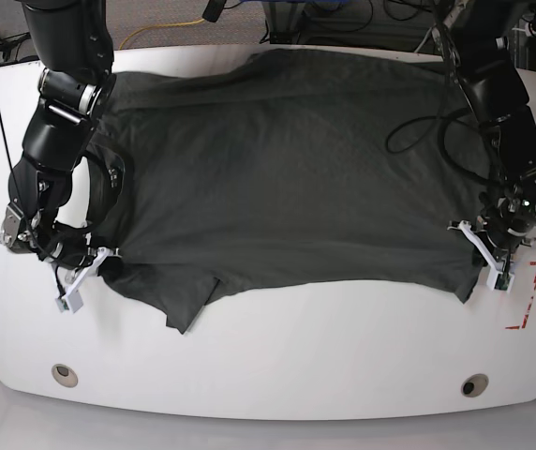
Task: Fold the T-shirt properly
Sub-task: 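Lift the hem with both grippers and fold it toward the collar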
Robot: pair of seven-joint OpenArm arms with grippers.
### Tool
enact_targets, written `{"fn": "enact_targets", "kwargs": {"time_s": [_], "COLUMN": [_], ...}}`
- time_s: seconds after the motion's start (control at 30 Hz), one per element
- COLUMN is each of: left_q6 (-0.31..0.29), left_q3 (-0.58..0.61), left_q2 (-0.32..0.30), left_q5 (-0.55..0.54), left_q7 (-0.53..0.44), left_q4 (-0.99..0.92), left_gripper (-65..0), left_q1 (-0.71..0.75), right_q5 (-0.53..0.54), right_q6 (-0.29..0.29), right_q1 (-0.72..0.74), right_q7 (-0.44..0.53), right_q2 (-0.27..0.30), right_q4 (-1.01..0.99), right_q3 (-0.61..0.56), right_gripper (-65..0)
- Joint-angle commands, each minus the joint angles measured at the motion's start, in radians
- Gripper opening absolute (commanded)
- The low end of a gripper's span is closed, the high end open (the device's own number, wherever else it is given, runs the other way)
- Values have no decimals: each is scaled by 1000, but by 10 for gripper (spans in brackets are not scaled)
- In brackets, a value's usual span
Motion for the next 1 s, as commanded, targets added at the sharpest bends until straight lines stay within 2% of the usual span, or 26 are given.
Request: {"fn": "enact_targets", "kwargs": {"time_s": [0.0, 0.13, 0.37, 0.77, 0.97], "left_q6": [3, 3, 3, 3, 3], "left_q3": [-3, -3, -3, -3, -4], "left_q2": [-15, -15, -15, -32, -58], "left_q5": [-10, -10, -12, -7, -13], "left_q7": [46, 98, 204, 388, 434], "left_q4": [57, 111, 220, 309, 309], "left_gripper": [-650, -650, -650, -650, -650], "left_q1": [-68, -135, -257, -600, -679], "right_q5": [14, 14, 23, 23, 23], "right_q6": [2, 2, 2, 2, 2], "right_q1": [75, 153, 309, 667, 758], "right_q7": [-11, -32, -57, -210, -241], "right_q2": [29, 51, 101, 160, 178], "right_q4": [22, 20, 22, 22, 22], "right_q3": [2, -6, -121, -126, -127], "right_gripper": [-650, -650, -650, -650, -650]}}
